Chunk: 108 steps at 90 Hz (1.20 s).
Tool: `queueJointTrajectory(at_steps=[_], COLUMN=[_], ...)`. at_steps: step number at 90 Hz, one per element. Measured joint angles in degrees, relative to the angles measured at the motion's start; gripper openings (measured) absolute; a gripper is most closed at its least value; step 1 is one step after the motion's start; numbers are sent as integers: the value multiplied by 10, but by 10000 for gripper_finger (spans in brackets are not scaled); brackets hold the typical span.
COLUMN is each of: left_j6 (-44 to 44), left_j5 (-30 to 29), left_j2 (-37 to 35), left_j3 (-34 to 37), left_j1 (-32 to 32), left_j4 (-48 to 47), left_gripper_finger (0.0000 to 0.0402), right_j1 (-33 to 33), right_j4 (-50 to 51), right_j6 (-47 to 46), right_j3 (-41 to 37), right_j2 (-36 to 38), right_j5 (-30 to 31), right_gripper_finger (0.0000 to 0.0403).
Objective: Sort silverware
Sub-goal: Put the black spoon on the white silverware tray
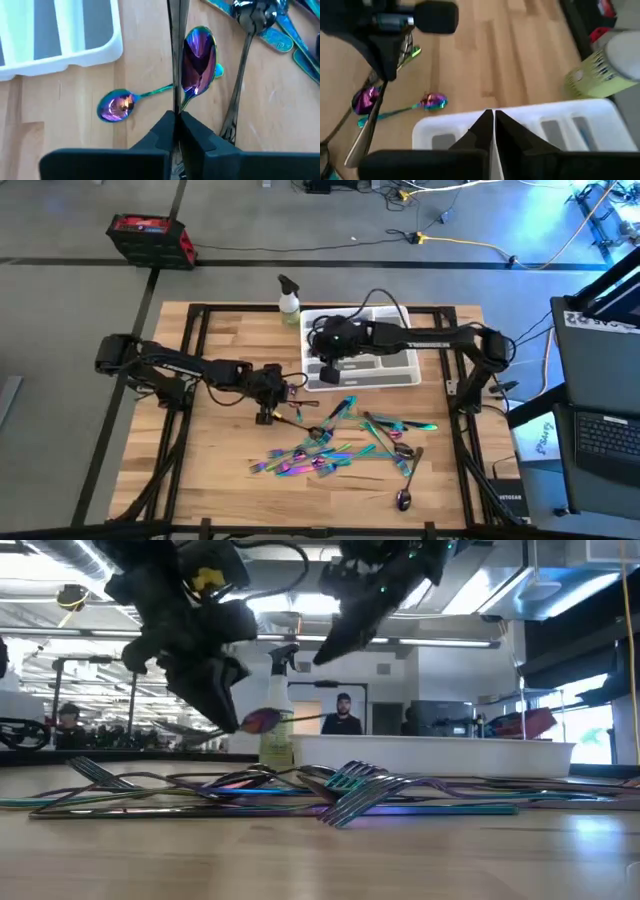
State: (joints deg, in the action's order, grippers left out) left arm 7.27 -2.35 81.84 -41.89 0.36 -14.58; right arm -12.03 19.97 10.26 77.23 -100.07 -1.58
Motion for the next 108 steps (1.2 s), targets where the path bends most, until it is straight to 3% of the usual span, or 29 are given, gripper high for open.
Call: queueJointTrajectory(at_steps=[37,54,77,108], left_j6=[-5,-5,-34,-73], left_j5=[-4,-9,-13,-14], left_j2=[0,0,0,0], left_j3=[0,0,-1,-1], left_j1=[0,2,2,6], left_j4=[0,3,6,41], left_gripper_finger=[3,3,3,3], right_j1=[22,61,109,118], right_j4=[-31,-69,-147,-157], right_j6=[-51,37,224,331], right_j3=[-49,-50,-50,-50], right_j2=[-9,-13,-44,-75], right_j5=[-81,-133,-65,-29], right_gripper_finger=[1,1,1,1])
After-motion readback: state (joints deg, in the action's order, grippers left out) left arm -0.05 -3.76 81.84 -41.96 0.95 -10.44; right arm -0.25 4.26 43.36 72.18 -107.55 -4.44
